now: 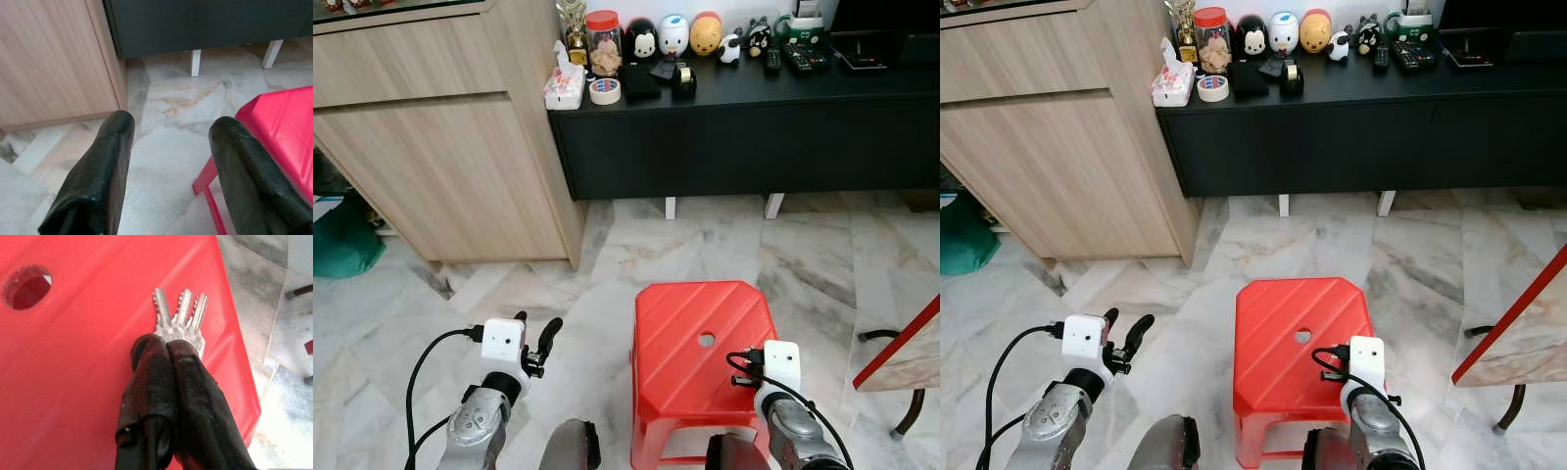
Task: Hang keys on a hook
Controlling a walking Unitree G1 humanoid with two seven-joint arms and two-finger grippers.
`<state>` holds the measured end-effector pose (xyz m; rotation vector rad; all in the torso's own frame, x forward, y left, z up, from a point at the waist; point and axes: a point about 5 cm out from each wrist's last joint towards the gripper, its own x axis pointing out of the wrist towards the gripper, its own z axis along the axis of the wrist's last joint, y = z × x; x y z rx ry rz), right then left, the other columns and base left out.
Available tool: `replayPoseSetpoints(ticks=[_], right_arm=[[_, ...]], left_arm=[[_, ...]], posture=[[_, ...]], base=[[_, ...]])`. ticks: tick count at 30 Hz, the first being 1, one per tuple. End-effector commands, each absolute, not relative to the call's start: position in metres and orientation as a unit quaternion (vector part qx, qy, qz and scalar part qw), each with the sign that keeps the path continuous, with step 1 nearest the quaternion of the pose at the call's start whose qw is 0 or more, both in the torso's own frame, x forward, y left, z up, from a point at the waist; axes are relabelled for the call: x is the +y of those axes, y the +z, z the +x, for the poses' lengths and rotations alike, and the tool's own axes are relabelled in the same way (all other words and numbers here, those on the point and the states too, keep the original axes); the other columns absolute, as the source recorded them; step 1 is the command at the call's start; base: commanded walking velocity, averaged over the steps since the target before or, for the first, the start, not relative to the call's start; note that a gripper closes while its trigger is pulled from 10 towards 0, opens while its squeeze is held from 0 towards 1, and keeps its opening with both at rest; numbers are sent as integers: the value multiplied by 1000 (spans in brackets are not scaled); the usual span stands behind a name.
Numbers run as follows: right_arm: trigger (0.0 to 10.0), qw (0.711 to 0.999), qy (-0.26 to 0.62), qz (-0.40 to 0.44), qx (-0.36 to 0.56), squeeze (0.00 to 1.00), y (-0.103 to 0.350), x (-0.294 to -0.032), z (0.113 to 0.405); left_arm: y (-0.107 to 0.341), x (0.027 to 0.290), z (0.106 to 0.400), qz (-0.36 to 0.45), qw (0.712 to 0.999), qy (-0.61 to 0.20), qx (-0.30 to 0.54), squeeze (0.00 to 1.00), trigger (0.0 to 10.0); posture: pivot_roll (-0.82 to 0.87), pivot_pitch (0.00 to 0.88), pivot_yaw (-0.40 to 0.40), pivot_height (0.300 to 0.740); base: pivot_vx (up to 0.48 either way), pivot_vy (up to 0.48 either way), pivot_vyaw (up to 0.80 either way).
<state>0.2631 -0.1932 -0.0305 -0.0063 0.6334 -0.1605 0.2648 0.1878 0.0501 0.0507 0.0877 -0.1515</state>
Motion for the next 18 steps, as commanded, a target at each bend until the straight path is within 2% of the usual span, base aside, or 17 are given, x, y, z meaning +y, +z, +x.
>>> replayPoseSetpoints(ticks=[1,16,17,18], right_arm=[[0,946,-81,4,315,0,-31,-190,263],[0,966,-57,14,250,0,-9,-180,288],[9922,965,-56,11,256,0,-10,-180,287],[10000,964,-56,9,260,0,-11,-180,286]], left_arm=[[47,193,264,42,995,-72,52,0,10000],[47,189,275,37,996,-66,46,0,10000],[47,189,275,37,996,-65,46,0,10000],[46,189,275,37,996,-64,46,0,10000]], posture=[[93,71,67,628],[65,23,49,628],[64,19,43,628],[64,19,43,628]], base=[[0,0,0],[0,0,0],[0,0,0],[0,0,0]])
